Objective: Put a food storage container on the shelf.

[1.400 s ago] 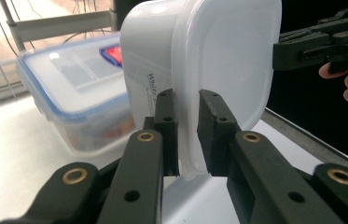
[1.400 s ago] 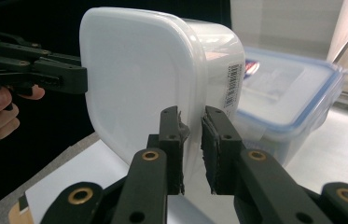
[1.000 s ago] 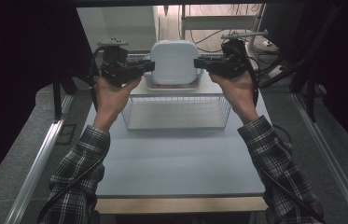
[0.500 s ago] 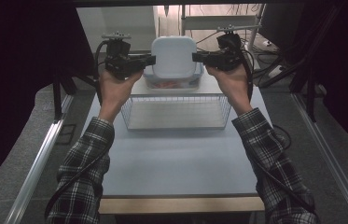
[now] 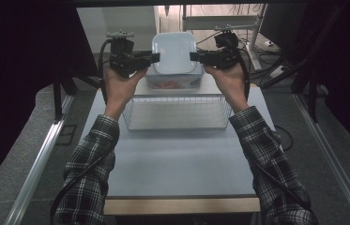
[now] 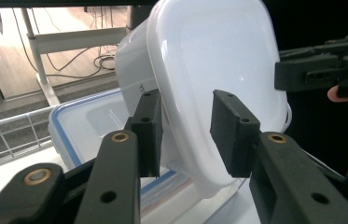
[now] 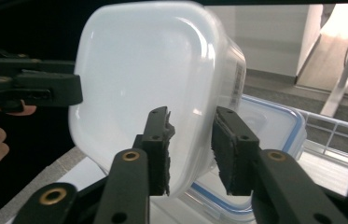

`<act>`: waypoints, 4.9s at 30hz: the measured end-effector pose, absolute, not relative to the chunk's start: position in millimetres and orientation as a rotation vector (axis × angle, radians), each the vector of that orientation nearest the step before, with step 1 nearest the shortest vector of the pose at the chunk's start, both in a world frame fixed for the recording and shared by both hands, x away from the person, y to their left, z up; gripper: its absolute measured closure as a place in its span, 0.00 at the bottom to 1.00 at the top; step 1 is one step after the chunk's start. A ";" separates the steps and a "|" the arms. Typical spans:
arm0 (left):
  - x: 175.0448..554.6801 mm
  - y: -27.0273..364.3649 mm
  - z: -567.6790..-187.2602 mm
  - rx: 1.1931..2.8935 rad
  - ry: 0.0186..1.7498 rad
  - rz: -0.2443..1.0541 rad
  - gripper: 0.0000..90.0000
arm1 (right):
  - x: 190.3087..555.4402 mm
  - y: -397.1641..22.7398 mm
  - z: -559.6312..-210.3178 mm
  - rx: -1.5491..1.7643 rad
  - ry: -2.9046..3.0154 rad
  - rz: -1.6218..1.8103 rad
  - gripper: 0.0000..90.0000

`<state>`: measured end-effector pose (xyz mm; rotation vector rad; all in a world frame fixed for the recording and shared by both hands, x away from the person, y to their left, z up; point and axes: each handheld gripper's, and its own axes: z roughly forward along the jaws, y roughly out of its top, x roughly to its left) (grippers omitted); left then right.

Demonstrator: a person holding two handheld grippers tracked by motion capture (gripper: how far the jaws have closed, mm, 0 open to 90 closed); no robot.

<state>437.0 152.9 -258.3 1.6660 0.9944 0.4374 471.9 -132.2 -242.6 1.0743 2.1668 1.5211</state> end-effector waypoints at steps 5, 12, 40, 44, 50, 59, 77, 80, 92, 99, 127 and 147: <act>441.6 153.2 -259.6 1.662 1.001 0.443 0.67 | 476.7 -130.3 -243.7 1.097 2.177 1.529 0.68; 447.6 151.7 -262.1 1.663 1.030 0.449 0.59 | 480.3 -127.2 -244.3 1.121 2.169 1.517 0.60; 445.4 151.3 -257.0 1.697 0.944 0.484 0.32 | 478.7 -125.2 -244.1 0.999 2.107 1.497 0.32; 438.1 150.3 -264.0 1.715 0.894 0.448 0.26 | 473.1 -128.9 -250.8 0.954 2.119 1.517 0.24; 428.0 152.0 -278.8 1.720 0.875 0.410 0.20 | 465.0 -134.2 -263.4 0.893 2.139 1.502 0.15; 409.0 152.1 -298.7 1.738 0.824 0.374 0.12 | 451.7 -145.9 -284.8 0.875 2.175 1.530 0.11; 377.6 145.8 -336.9 1.812 0.768 0.404 0.04 | 420.8 -152.8 -319.9 0.814 2.232 1.504 0.08; 373.3 147.3 -345.3 1.806 0.763 0.386 0.04 | 415.9 -154.7 -324.4 0.808 2.242 1.499 0.08; 357.0 149.0 -372.9 1.822 0.749 0.344 0.04 | 398.1 -159.2 -344.0 0.788 2.305 1.473 0.05; 345.8 151.1 -386.8 1.841 0.741 0.343 0.03 | 386.7 -161.2 -358.5 0.773 2.341 1.456 0.03; 304.9 156.1 -449.2 1.915 0.776 0.324 0.02 | 352.9 -177.2 -417.3 0.797 2.398 1.392 0.00; 284.5 177.0 -529.1 2.048 0.942 0.326 0.00 | 337.3 -201.9 -500.8 0.891 2.500 1.234 0.00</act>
